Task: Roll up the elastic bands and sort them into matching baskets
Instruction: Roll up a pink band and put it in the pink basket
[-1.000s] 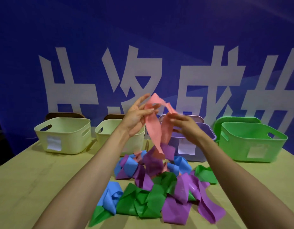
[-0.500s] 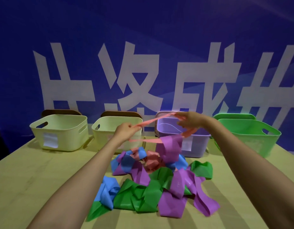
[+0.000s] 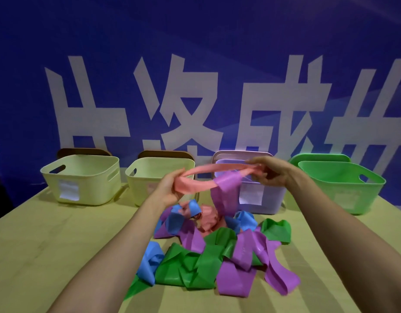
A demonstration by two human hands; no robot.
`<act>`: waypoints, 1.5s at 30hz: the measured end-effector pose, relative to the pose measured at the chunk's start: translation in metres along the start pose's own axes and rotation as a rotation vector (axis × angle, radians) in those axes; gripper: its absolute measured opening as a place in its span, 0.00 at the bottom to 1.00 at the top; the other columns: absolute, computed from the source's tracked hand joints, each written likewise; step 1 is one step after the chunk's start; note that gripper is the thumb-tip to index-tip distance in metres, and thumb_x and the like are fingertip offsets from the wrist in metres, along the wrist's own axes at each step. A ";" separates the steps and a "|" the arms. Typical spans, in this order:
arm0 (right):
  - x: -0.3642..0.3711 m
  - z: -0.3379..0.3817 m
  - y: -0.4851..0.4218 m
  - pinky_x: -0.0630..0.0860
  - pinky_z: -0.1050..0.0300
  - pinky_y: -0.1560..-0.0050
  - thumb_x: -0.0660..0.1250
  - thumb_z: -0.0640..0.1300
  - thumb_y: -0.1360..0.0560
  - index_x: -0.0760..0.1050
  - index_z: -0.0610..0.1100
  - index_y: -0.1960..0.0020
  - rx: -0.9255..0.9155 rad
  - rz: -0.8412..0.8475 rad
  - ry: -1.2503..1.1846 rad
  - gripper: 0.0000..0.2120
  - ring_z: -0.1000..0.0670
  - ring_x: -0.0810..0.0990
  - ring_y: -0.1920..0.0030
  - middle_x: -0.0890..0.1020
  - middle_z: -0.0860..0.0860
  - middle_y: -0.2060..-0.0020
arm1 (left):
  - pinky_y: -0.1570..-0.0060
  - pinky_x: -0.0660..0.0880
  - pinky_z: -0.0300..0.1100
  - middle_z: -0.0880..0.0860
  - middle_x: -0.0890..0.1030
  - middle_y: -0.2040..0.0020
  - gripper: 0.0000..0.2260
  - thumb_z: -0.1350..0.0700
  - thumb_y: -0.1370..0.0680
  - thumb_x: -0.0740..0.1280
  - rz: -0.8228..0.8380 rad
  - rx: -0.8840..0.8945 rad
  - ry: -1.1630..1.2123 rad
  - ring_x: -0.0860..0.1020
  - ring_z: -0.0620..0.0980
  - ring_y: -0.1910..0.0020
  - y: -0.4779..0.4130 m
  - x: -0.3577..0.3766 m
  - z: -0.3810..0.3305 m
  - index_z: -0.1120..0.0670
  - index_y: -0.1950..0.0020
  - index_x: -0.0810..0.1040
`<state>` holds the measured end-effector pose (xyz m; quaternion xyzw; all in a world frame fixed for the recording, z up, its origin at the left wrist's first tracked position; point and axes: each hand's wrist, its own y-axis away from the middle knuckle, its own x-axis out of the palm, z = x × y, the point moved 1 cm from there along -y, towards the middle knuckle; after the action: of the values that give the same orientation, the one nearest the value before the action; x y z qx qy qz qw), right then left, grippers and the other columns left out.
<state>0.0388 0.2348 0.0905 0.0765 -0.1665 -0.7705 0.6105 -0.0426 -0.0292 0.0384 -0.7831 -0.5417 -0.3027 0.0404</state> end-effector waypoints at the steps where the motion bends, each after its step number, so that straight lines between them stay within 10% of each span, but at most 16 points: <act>1: 0.002 -0.002 -0.002 0.67 0.67 0.82 0.68 0.40 0.26 0.72 0.40 0.63 0.010 0.005 -0.022 0.09 0.56 0.66 0.81 0.74 0.47 0.74 | 0.75 0.77 0.37 0.53 0.81 0.72 0.08 0.58 0.20 0.61 -0.020 -0.020 -0.064 0.80 0.48 0.75 -0.001 0.001 0.002 0.59 0.57 0.76; 9: 0.007 -0.015 -0.005 0.60 0.63 0.76 0.66 0.44 0.26 0.76 0.44 0.60 -0.027 -0.047 1.267 0.06 0.52 0.63 0.75 0.68 0.48 0.71 | 0.77 0.72 0.33 0.50 0.79 0.74 0.09 0.67 0.20 0.59 -0.037 0.148 -0.251 0.76 0.42 0.78 -0.008 0.003 0.004 0.59 0.58 0.74; 13: 0.011 -0.013 -0.010 0.58 0.64 0.78 0.67 0.48 0.24 0.79 0.42 0.56 -0.019 0.035 0.748 0.09 0.55 0.62 0.77 0.69 0.50 0.73 | 0.72 0.70 0.39 0.53 0.72 0.65 0.07 0.64 0.19 0.59 -0.270 0.228 -0.319 0.71 0.48 0.70 -0.020 -0.004 0.004 0.57 0.56 0.72; 18: 0.011 -0.024 -0.009 0.59 0.64 0.77 0.65 0.43 0.23 0.80 0.46 0.50 -0.087 -0.015 1.081 0.06 0.54 0.63 0.77 0.70 0.50 0.72 | 0.75 0.69 0.36 0.55 0.77 0.62 0.09 0.62 0.21 0.62 -0.227 0.241 -0.894 0.71 0.48 0.72 -0.019 -0.019 0.019 0.54 0.60 0.72; 21: 0.015 -0.032 -0.007 0.59 0.62 0.75 0.65 0.46 0.23 0.81 0.49 0.47 -0.069 0.082 1.077 0.08 0.53 0.61 0.73 0.68 0.50 0.69 | 0.80 0.70 0.35 0.56 0.80 0.61 0.10 0.60 0.18 0.57 -0.159 0.089 -0.641 0.75 0.47 0.74 -0.016 -0.015 0.017 0.55 0.57 0.73; 24: 0.016 -0.033 -0.011 0.58 0.66 0.80 0.66 0.45 0.23 0.77 0.40 0.53 -0.015 0.071 0.490 0.07 0.56 0.60 0.79 0.67 0.51 0.74 | 0.75 0.76 0.41 0.57 0.80 0.71 0.12 0.65 0.18 0.53 -0.143 -0.108 0.017 0.78 0.49 0.78 -0.015 -0.010 0.010 0.62 0.57 0.74; 28: 0.018 -0.037 -0.014 0.69 0.68 0.78 0.67 0.48 0.24 0.71 0.40 0.64 0.123 0.056 -0.039 0.15 0.55 0.69 0.79 0.71 0.48 0.77 | 0.79 0.75 0.40 0.59 0.76 0.71 0.11 0.67 0.20 0.54 -0.186 -0.103 0.131 0.76 0.51 0.71 -0.010 -0.006 0.011 0.64 0.60 0.71; 32: 0.026 -0.048 -0.011 0.73 0.58 0.53 0.77 0.47 0.36 0.82 0.44 0.58 -0.064 0.273 0.389 0.10 0.51 0.76 0.58 0.81 0.47 0.61 | 0.59 0.72 0.48 0.58 0.76 0.78 0.10 0.65 0.20 0.59 -0.062 -0.153 0.037 0.73 0.52 0.63 0.006 0.008 0.016 0.63 0.62 0.72; 36: 0.043 -0.072 -0.013 0.72 0.54 0.35 0.79 0.39 0.38 0.73 0.46 0.38 -0.227 0.469 0.826 0.31 0.50 0.77 0.39 0.80 0.50 0.41 | 0.61 0.80 0.47 0.62 0.79 0.65 0.12 0.69 0.20 0.53 0.056 -0.081 0.223 0.79 0.54 0.64 0.006 0.027 0.012 0.68 0.59 0.74; 40: 0.072 -0.101 -0.017 0.65 0.60 0.42 0.79 0.49 0.37 0.73 0.49 0.41 -0.553 0.343 1.375 0.27 0.50 0.74 0.44 0.77 0.52 0.44 | 0.73 0.79 0.41 0.63 0.80 0.68 0.14 0.71 0.20 0.52 0.085 -0.033 0.323 0.81 0.54 0.71 0.003 0.039 0.012 0.72 0.59 0.74; 45: 0.060 -0.096 -0.013 0.72 0.61 0.57 0.68 0.40 0.26 0.79 0.40 0.52 -0.338 0.327 0.958 0.04 0.50 0.77 0.60 0.80 0.45 0.59 | 0.83 0.67 0.32 0.50 0.71 0.81 0.13 0.67 0.20 0.54 0.019 0.031 0.088 0.68 0.42 0.85 0.006 0.022 0.007 0.60 0.59 0.75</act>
<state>0.0431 0.1643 0.0014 0.2933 0.2478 -0.5600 0.7341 -0.0294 -0.0103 0.0456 -0.7734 -0.5367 -0.3280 0.0793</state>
